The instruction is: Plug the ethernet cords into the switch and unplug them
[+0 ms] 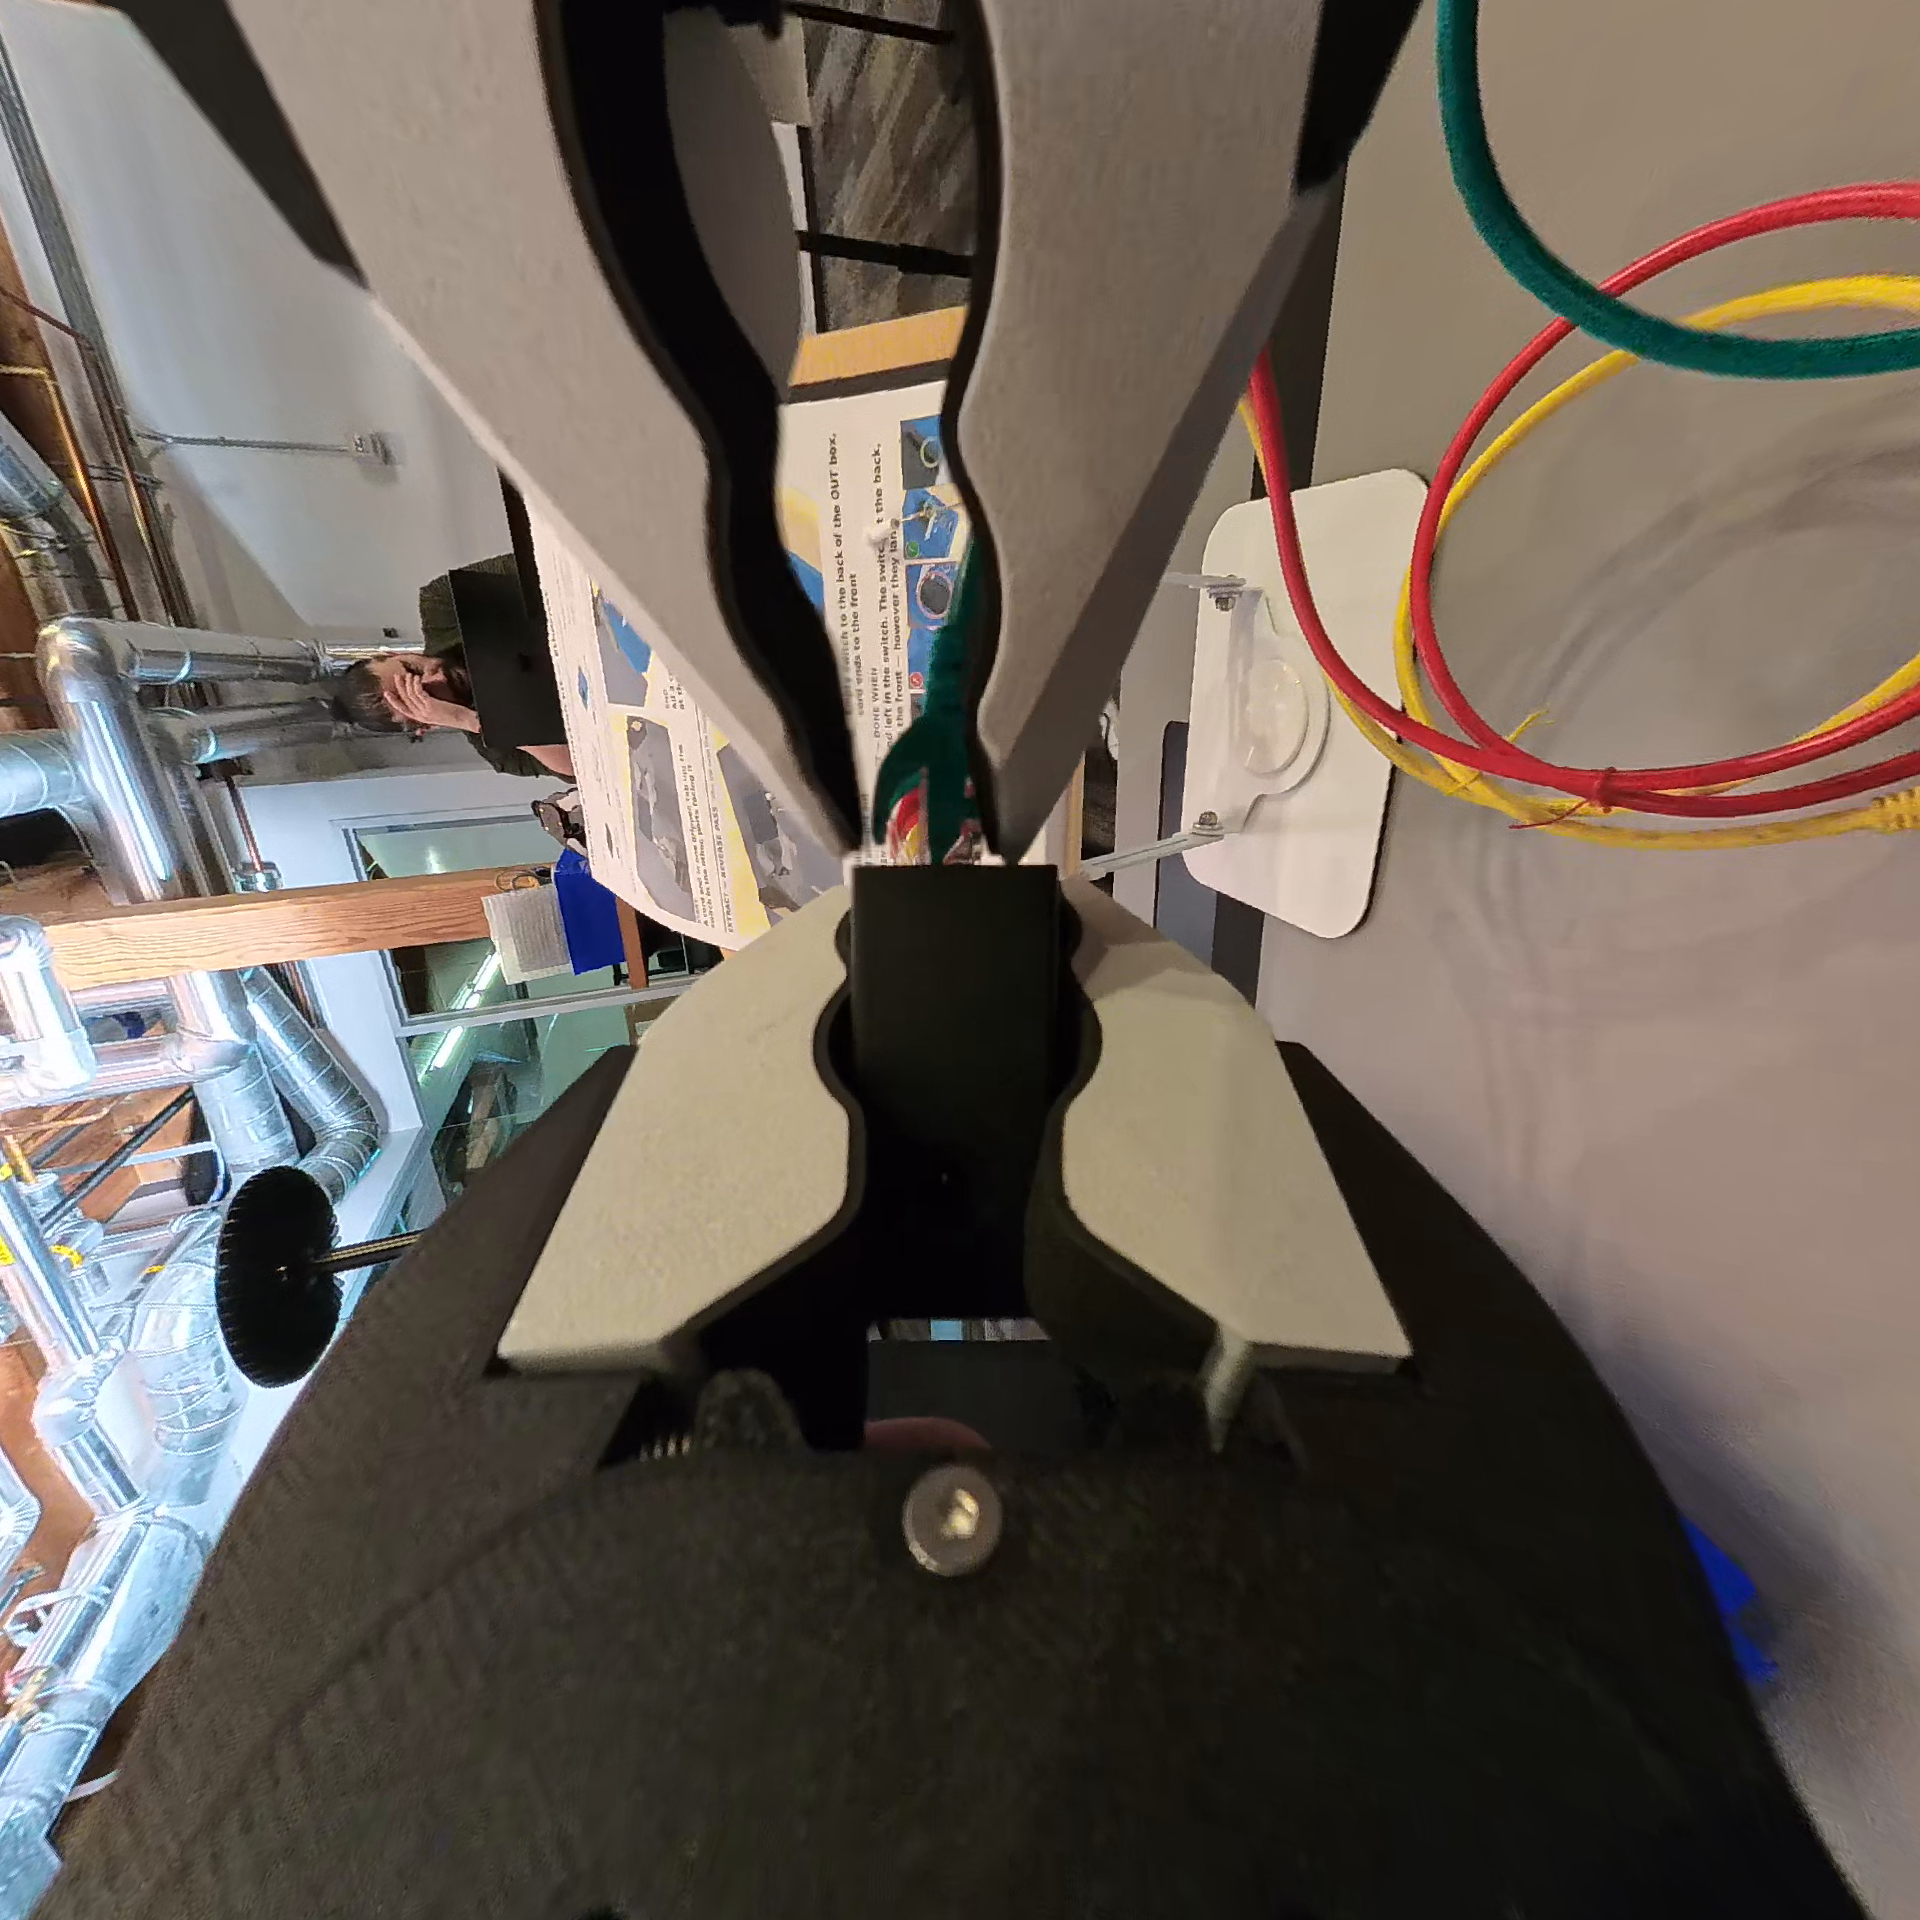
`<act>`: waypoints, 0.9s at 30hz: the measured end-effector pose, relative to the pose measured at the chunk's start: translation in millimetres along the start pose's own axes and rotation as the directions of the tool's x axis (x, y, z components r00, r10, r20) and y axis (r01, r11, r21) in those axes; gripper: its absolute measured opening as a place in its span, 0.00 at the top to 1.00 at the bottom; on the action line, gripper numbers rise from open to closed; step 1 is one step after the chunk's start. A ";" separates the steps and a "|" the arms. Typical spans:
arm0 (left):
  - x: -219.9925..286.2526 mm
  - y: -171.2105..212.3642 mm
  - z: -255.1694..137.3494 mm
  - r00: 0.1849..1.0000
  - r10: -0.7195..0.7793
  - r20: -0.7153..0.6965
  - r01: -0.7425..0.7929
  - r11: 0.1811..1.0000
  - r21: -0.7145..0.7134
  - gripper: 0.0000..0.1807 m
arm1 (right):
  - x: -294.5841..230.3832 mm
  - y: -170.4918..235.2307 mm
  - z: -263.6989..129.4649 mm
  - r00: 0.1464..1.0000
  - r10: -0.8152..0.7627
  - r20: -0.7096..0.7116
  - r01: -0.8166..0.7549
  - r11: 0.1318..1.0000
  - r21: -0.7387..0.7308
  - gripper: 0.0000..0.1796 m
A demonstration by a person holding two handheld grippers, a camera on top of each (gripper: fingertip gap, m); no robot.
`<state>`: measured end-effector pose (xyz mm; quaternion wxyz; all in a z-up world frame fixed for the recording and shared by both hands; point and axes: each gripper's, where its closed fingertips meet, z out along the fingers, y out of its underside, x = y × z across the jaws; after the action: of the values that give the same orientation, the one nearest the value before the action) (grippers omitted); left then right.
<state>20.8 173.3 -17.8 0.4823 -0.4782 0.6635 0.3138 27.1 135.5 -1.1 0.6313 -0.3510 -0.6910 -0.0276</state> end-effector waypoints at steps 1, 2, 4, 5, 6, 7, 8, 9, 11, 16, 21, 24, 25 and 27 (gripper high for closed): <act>0.9 0.3 0.3 1.000 0.005 -0.001 -0.005 1.000 -0.004 0.83 | 0.9 1.4 -0.7 1.000 -0.005 -0.006 0.005 1.000 -0.004 0.88; 2.0 0.5 0.5 1.000 0.011 -0.001 -0.011 1.000 -0.005 0.83 | 0.7 2.7 -2.1 1.000 -0.006 -0.002 0.006 1.000 -0.012 0.89; 3.8 -0.9 -0.2 1.000 0.006 -0.006 -0.006 1.000 0.005 0.83 | -0.6 1.9 -4.1 1.000 -0.009 0.009 0.010 1.000 -0.013 0.89; 3.0 -0.7 -0.5 1.000 0.004 -0.004 -0.004 1.000 0.003 0.83 | -3.0 1.6 -3.8 1.000 -0.015 0.021 0.015 1.000 -0.014 0.93; 2.4 -0.4 -0.5 1.000 0.006 -0.005 -0.006 1.000 -0.001 0.83 | -3.3 1.3 -3.2 1.000 -0.016 0.022 0.017 1.000 -0.016 0.93; 2.5 -0.6 -0.3 1.000 0.006 -0.006 -0.006 1.000 0.002 0.83 | -3.6 0.9 -2.9 1.000 -0.015 0.024 0.016 1.000 -0.014 0.93; 3.3 -0.7 0.2 1.000 0.005 -0.008 -0.005 1.000 0.002 0.83 | -4.0 1.4 -2.8 1.000 -0.018 0.026 0.018 1.000 -0.017 0.93; 3.9 -0.7 0.6 1.000 0.008 -0.007 -0.008 1.000 0.000 0.83 | -4.5 1.9 -2.9 0.999 -0.019 0.029 0.020 1.000 -0.019 0.93; 3.7 -1.0 0.8 1.000 0.010 -0.006 -0.010 1.000 0.000 0.83 | -4.5 1.8 -2.7 0.999 -0.020 0.029 0.020 1.000 -0.019 0.93; 1.8 -3.1 -0.2 1.000 0.012 -0.001 -0.012 1.000 0.005 0.83 | -3.8 1.1 -4.9 0.999 -0.032 0.023 0.033 0.999 -0.033 0.94; 2.0 -3.7 0.3 1.000 0.015 0.002 -0.015 1.000 0.006 0.83 | -5.7 2.0 -5.1 0.999 -0.030 0.034 0.032 0.998 -0.056 0.94; 4.4 -3.6 0.9 1.000 0.017 -0.002 -0.017 1.000 0.007 0.84 | -8.3 2.9 -4.5 0.998 -0.023 0.051 0.026 0.997 -0.069 0.95; 5.3 -3.4 1.4 1.000 0.020 -0.002 -0.020 1.000 0.006 0.84 | -9.7 3.5 -4.2 0.998 -0.020 0.058 0.025 0.997 -0.074 0.95; 7.4 -3.8 1.8 1.000 0.019 -0.005 -0.019 1.000 0.013 0.83 | -11.6 3.8 -4.0 0.997 -0.014 0.071 0.019 0.997 -0.076 0.95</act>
<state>24.5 171.1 -25.2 0.4808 -0.4694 0.6714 0.3127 32.0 131.2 -12.2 0.5923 -0.3700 -0.7142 -0.0467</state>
